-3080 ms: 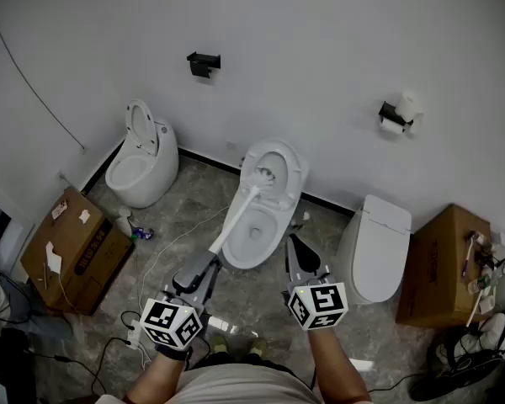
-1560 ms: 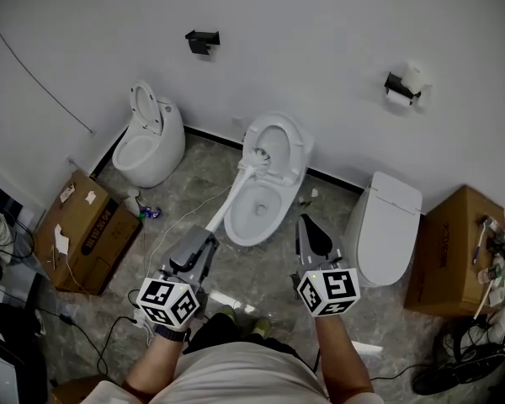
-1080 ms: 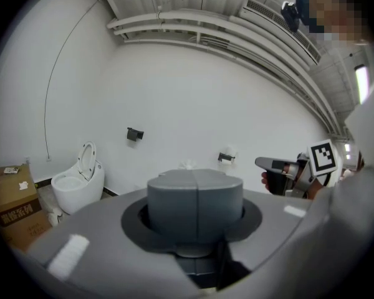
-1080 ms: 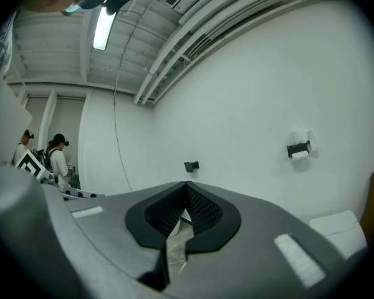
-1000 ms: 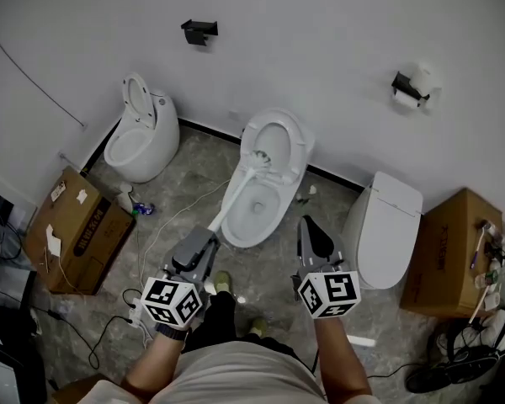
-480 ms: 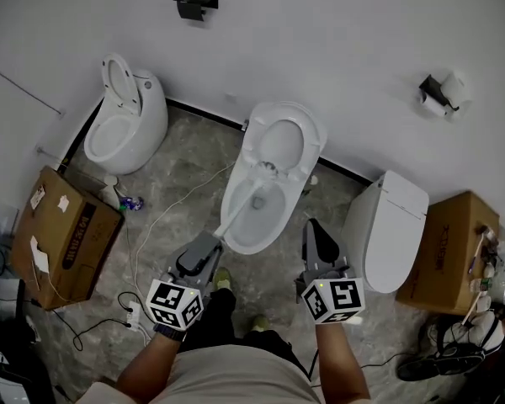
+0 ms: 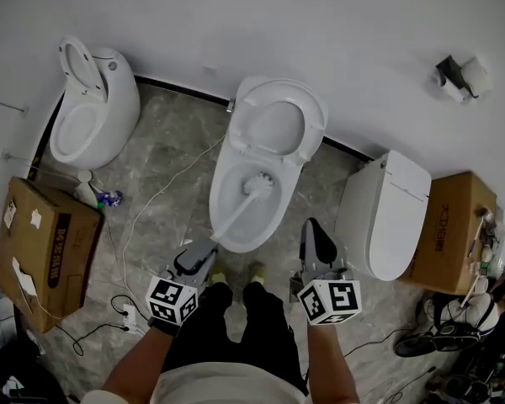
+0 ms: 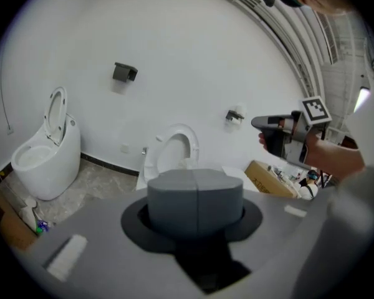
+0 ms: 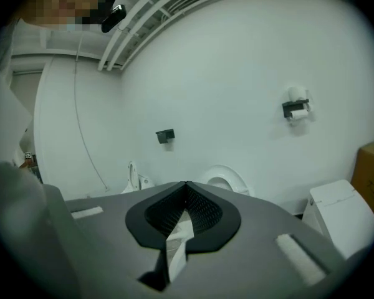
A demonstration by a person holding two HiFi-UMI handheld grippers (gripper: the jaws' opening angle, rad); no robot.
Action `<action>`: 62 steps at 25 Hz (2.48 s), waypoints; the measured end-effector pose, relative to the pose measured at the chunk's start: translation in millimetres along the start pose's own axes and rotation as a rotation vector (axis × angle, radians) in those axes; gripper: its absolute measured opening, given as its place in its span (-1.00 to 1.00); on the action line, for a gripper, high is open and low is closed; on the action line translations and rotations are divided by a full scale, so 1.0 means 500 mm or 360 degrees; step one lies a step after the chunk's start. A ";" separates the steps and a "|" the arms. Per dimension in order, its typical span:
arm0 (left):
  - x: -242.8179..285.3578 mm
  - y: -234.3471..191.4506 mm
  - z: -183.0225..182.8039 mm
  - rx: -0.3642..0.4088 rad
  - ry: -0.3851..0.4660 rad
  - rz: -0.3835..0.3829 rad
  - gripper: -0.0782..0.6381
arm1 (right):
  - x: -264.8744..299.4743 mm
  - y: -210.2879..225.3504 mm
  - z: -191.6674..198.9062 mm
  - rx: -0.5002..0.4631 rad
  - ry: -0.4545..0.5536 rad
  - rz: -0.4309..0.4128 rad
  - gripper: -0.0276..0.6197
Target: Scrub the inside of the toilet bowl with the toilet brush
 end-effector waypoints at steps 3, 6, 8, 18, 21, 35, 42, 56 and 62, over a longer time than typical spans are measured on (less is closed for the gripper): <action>0.062 -0.050 0.054 -0.0057 -0.0101 0.0016 -0.35 | 0.055 0.024 0.063 0.0078 -0.0042 0.0108 -0.88; 0.121 -0.096 0.106 -0.0089 -0.0171 0.0043 -0.35 | 0.105 0.036 0.134 0.0040 -0.0072 0.0120 -0.88; 0.157 -0.124 0.136 -0.0111 -0.0208 0.0051 -0.35 | 0.139 0.048 0.178 0.0014 -0.0091 0.0107 -0.88; 0.306 -0.259 0.236 -0.0107 -0.0316 0.0094 -0.35 | 0.272 0.074 0.340 0.0007 -0.0140 0.0035 -0.88; 0.347 -0.286 0.258 -0.0112 -0.0334 0.0094 -0.35 | 0.296 0.087 0.378 0.0013 -0.0157 0.0027 -0.88; 0.547 -0.365 0.353 -0.0135 -0.0485 0.0163 -0.35 | 0.373 0.138 0.498 0.0049 -0.0209 0.0018 -0.88; 0.604 -0.364 0.375 -0.0119 -0.0517 0.0211 -0.35 | 0.399 0.157 0.522 0.0024 -0.0202 0.0035 -0.88; 0.617 -0.363 0.393 0.0069 -0.0691 0.0436 -0.35 | 0.401 0.178 0.533 0.0035 -0.0242 0.0046 -0.88; 0.575 -0.335 0.390 0.0098 -0.0782 0.0503 -0.35 | 0.384 0.165 0.515 0.0028 -0.0269 0.0040 -0.88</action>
Point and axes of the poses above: the fingertips, and each gripper's own axes: x forward along the fingers, y to its right, z out of its underside, the point moved 10 cm from there along -x, backward along the fingers, and after that the axes turned 12 degrees about z, right-handed, at the moved point
